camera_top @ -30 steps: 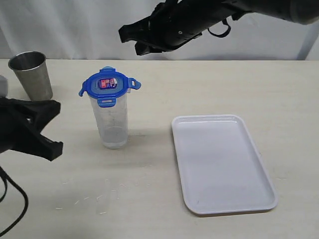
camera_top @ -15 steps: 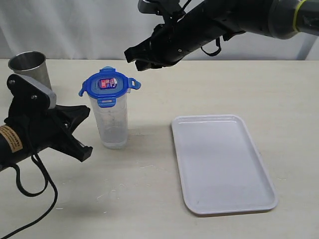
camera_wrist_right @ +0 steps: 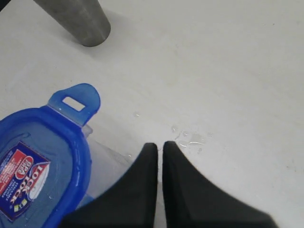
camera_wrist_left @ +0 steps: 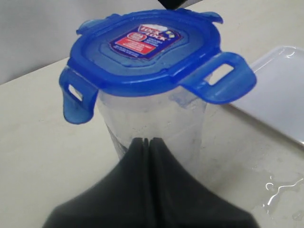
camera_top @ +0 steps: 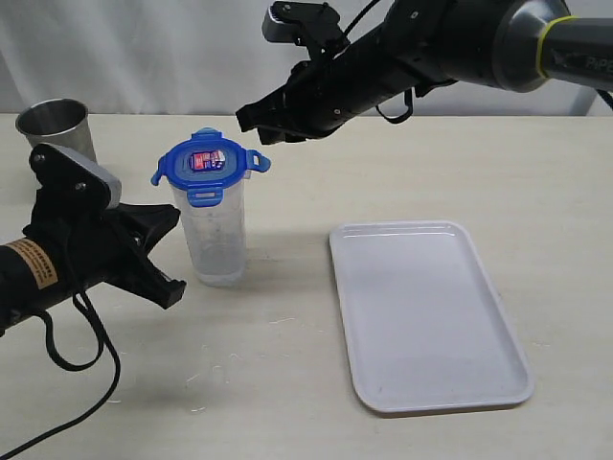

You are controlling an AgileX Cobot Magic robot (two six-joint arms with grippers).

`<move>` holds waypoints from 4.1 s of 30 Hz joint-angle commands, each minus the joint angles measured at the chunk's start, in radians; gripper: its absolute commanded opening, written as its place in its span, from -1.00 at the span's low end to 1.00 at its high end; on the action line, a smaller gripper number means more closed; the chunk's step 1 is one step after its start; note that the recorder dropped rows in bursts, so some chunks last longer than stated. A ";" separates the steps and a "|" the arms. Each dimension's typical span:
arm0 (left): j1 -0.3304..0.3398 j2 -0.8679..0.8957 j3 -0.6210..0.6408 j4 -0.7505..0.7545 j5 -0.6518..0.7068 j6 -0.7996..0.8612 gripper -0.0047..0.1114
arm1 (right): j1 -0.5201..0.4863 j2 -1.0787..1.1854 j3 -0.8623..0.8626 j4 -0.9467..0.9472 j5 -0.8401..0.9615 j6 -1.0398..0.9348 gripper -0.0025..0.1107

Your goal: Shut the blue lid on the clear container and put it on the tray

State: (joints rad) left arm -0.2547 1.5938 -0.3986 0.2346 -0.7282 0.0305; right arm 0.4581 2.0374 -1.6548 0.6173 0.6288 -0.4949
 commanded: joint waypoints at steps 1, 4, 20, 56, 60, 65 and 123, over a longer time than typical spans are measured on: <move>-0.001 0.002 -0.005 -0.014 -0.024 0.025 -0.92 | -0.002 -0.002 -0.005 0.007 0.005 -0.021 -0.89; -0.001 0.002 -0.005 -0.020 -0.032 0.025 -0.92 | -0.002 -0.002 -0.005 0.007 0.028 -0.030 -0.89; -0.001 0.002 -0.005 -0.065 -0.047 0.048 -0.92 | -0.002 0.003 -0.005 0.004 0.158 -0.062 -0.89; -0.001 0.002 -0.005 -0.065 -0.023 0.048 -0.92 | 0.077 -0.142 -0.006 -0.039 0.154 -0.105 -0.89; -0.001 0.002 -0.005 -0.065 -0.012 0.048 -0.92 | 0.122 -0.102 -0.006 -0.041 0.143 -0.108 -0.89; -0.001 0.002 -0.005 -0.065 0.009 0.048 -0.92 | 0.126 -0.047 -0.006 -0.046 0.135 -0.090 -0.89; -0.001 0.459 -0.225 0.059 -0.339 -0.084 0.60 | 0.126 -0.028 -0.006 -0.051 0.162 -0.085 -0.89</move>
State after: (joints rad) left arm -0.2547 2.0534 -0.6198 0.2982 -1.0711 -0.0510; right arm 0.5833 1.9951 -1.6648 0.5804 0.7636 -0.5828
